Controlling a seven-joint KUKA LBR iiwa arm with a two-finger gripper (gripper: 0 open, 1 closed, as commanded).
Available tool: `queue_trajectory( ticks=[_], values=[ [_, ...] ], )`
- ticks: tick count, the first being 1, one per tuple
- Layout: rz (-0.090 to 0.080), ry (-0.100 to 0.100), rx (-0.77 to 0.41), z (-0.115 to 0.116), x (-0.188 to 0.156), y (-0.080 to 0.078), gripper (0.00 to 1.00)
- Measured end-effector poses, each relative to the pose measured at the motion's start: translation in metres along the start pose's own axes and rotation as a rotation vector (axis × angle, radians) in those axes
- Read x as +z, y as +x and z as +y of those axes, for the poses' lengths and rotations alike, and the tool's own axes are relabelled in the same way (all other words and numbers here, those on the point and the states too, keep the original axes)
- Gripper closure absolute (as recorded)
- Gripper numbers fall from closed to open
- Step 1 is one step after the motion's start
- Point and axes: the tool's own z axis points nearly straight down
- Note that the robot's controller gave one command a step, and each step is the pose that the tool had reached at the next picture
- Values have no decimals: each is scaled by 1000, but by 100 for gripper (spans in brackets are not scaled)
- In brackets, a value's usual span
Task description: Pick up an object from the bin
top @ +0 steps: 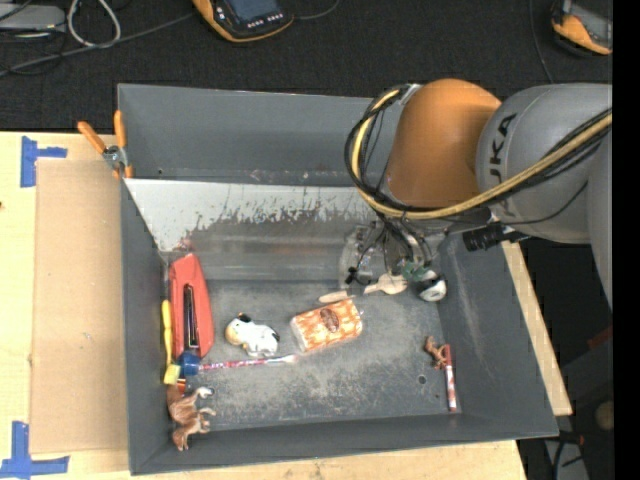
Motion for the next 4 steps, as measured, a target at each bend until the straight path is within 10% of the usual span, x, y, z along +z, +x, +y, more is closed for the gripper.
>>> queue_trajectory(
  ticks=[2,3,4],
  values=[
    [7,0,-16,20,65,24,100],
    [-9,-1,-17,30,71,29,0],
    [-8,-1,-18,30,71,29,0]
  ],
)
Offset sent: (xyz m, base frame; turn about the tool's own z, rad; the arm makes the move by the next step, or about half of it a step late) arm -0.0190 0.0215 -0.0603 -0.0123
